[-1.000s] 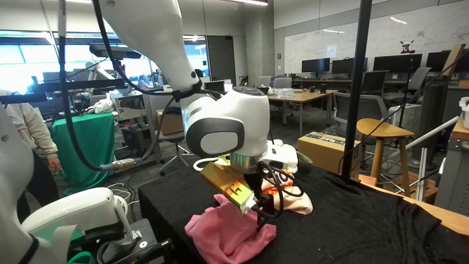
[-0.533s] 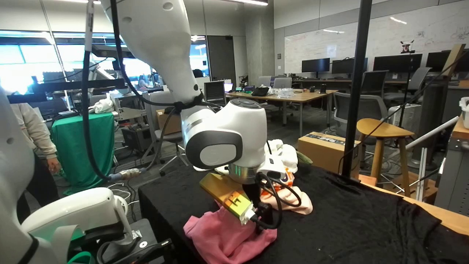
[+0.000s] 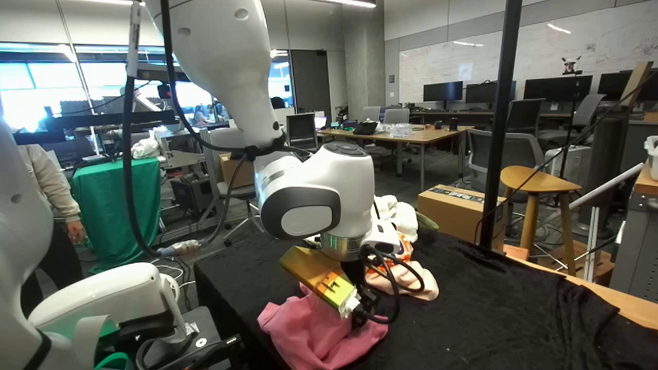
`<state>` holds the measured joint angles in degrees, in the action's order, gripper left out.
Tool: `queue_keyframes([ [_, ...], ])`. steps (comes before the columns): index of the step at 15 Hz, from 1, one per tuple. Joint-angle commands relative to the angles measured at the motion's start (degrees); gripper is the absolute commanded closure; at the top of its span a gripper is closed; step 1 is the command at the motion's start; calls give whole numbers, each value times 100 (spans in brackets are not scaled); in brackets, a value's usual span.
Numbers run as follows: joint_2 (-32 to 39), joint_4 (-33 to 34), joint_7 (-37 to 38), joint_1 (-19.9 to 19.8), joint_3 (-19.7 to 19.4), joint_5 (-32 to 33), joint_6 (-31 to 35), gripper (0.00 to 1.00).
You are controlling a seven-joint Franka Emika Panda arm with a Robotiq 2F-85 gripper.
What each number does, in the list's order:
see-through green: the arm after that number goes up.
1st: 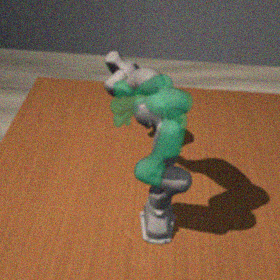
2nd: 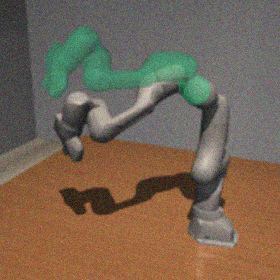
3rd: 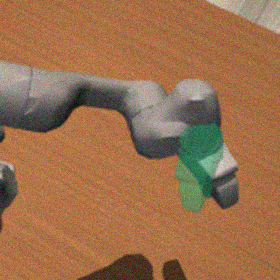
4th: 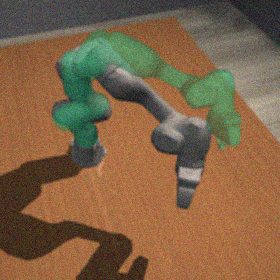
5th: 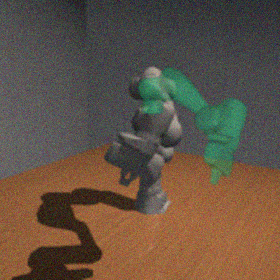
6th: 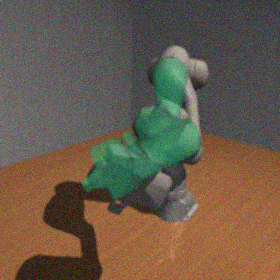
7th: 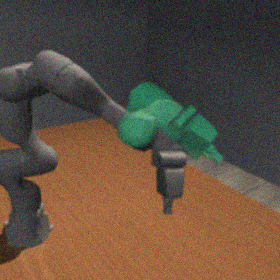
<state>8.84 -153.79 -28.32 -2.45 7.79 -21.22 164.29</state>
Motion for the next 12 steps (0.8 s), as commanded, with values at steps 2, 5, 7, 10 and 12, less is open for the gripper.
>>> queue_keyframes([
  [2,-116,35,-347,-276,224,-116,-122,84],
  [5,-231,124,-585,-362,294,-194,-327,94],
  [7,-323,185,-568,-319,240,-112,-350,93],
  [10,-608,337,-659,-242,185,-135,-450,92],
  [12,-801,458,-611,-134,103,-77,-517,92],
])
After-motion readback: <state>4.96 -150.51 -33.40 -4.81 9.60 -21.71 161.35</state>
